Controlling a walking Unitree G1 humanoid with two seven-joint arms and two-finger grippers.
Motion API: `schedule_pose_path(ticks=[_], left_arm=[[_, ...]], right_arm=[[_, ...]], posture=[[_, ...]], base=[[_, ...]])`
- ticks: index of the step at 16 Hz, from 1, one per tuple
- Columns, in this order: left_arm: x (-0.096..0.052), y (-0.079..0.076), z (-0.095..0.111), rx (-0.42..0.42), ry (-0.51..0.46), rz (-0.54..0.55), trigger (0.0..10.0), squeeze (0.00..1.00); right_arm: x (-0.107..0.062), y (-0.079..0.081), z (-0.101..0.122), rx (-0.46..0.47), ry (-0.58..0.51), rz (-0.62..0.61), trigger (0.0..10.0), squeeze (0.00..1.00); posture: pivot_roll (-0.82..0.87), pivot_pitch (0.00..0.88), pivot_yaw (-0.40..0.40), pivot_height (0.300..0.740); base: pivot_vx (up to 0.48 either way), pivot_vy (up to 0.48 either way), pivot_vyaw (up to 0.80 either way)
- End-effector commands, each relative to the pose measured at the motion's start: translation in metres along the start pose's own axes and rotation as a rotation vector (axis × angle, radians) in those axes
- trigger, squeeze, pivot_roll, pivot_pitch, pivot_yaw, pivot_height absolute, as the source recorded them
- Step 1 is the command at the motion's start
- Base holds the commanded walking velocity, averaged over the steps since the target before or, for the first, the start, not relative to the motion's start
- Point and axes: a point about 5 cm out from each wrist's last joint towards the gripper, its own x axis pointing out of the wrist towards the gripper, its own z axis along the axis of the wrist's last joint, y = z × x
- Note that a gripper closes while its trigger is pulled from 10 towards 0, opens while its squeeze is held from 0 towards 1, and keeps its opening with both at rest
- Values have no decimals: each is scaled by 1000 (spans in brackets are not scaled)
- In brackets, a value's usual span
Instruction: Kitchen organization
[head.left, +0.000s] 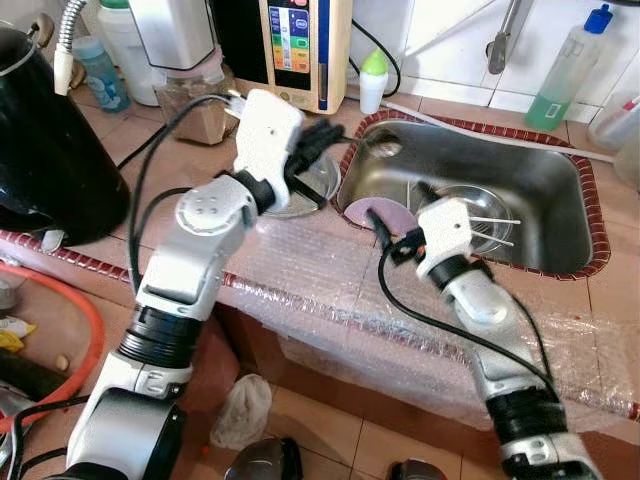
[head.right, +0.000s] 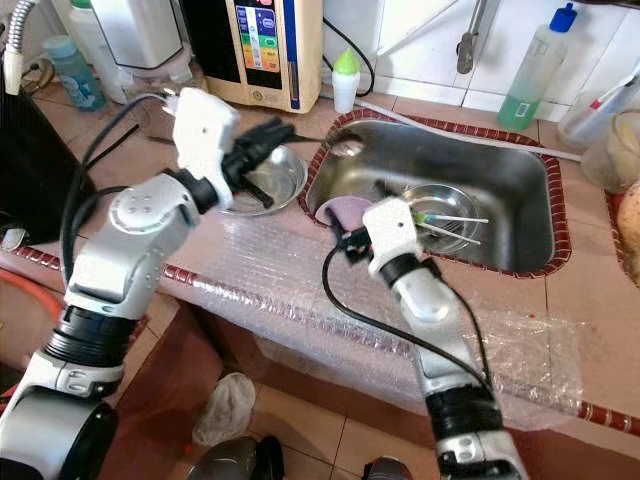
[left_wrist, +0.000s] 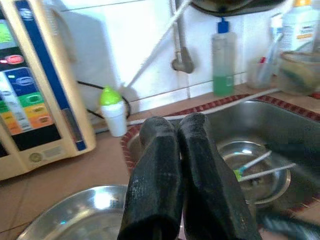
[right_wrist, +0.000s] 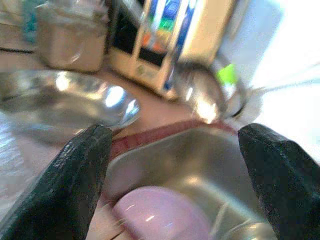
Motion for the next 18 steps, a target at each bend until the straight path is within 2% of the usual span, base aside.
schedule_pose_path(ticks=[1,4,6,7,8,13,18], left_arm=[[2,-6,-5,9,16,-38,0,0],[1,-23,-13,0,52,-140,0,0],[0,-29,-21,4,89,-174,0,0],[0,-29,-22,7,88,-175,0,0],[1,-31,-22,1,87,-182,0,0],[1,-34,-25,-2,95,-194,0,0],[-1,-32,-26,15,105,-192,0,0]], right_arm=[[3,-4,1,-24,-10,-27,10000,0],[7,-1,-1,-41,-9,-19,10000,0],[12,5,-2,-47,-15,10,10000,0],[15,8,-3,-47,-16,33,7137,0],[17,11,-4,-41,-18,62,0,0],[27,21,-7,-42,-10,166,0,0],[31,19,-8,-31,-11,164,0,0]], posture=[[-13,17,77,740],[-15,14,81,740],[-16,13,82,740],[-15,13,82,740],[-15,13,82,740],[-4,12,75,740],[-5,14,76,740]], base=[[0,0,0],[0,0,0],[0,0,0],[0,0,0],[0,0,0],[0,0,0],[0,0,0]])
